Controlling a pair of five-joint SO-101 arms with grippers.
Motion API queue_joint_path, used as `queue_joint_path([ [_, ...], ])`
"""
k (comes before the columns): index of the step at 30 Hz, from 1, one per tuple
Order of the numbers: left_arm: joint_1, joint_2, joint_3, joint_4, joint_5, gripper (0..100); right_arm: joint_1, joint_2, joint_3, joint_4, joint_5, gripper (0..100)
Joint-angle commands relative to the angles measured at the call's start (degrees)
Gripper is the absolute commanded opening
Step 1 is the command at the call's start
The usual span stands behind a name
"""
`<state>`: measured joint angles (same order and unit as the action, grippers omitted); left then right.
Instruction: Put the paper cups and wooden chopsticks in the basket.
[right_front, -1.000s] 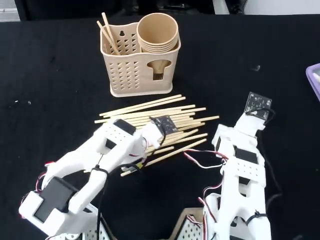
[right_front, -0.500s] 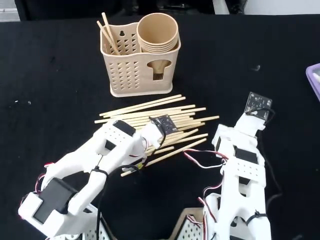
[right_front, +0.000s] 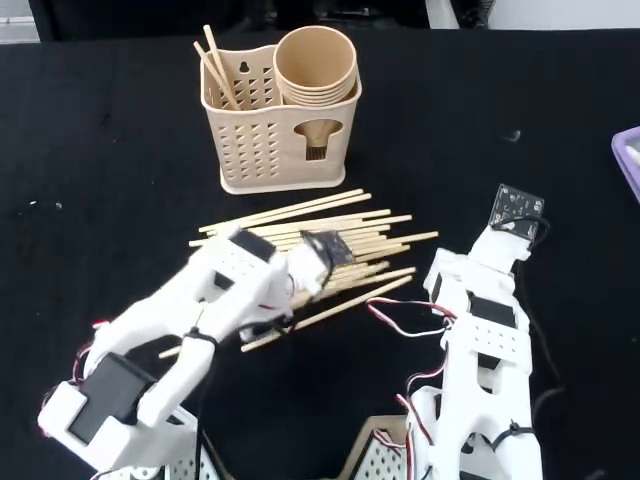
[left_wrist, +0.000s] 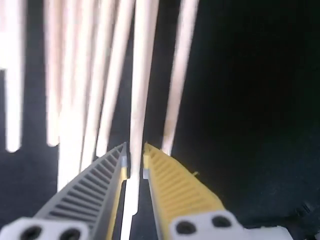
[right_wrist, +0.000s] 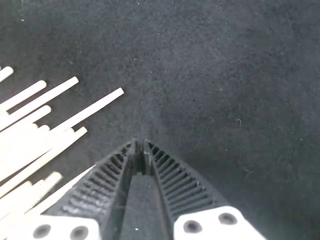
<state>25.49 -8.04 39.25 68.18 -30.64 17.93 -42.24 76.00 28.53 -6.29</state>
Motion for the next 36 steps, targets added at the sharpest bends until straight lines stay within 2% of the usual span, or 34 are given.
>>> queue_joint_path([
  [1,-3.91,-1.85,-8.75,5.63,-3.34,3,-0.79,-1.63,-1.63,-0.88,0.53,1.5],
  [5,-7.87,-2.11,-13.58,11.08,-4.13,3,-0.62,-1.63,-1.63,-0.88,0.44,1.5],
  [9,-11.21,-6.95,-14.64,11.78,-4.13,3,-0.53,-1.63,-1.71,-0.88,0.09,1.3],
  [15,-11.12,-19.34,-12.35,11.78,-3.34,3,2.29,-1.63,-1.98,-0.88,-0.18,1.2],
  [19,-11.03,-30.51,-12.35,11.25,2.99,3,2.55,-1.63,-1.98,-0.88,-2.46,1.5],
  [23,-11.21,-42.37,-11.47,4.48,10.9,3,2.2,-1.63,-1.89,-0.88,-2.46,1.5],
  [25,-11.12,-47.65,-9.71,-1.85,15.3,3,2.2,-1.63,-1.89,-0.88,-2.37,1.5],
  [28,-11.21,-53.63,-4.88,-16.44,21.63,3,2.2,-1.63,-1.8,-0.88,-2.37,1.5],
  [36,-11.65,-54.42,15.16,-69.36,33.49,3,2.2,-1.63,-1.8,-0.88,-2.37,1.5],
])
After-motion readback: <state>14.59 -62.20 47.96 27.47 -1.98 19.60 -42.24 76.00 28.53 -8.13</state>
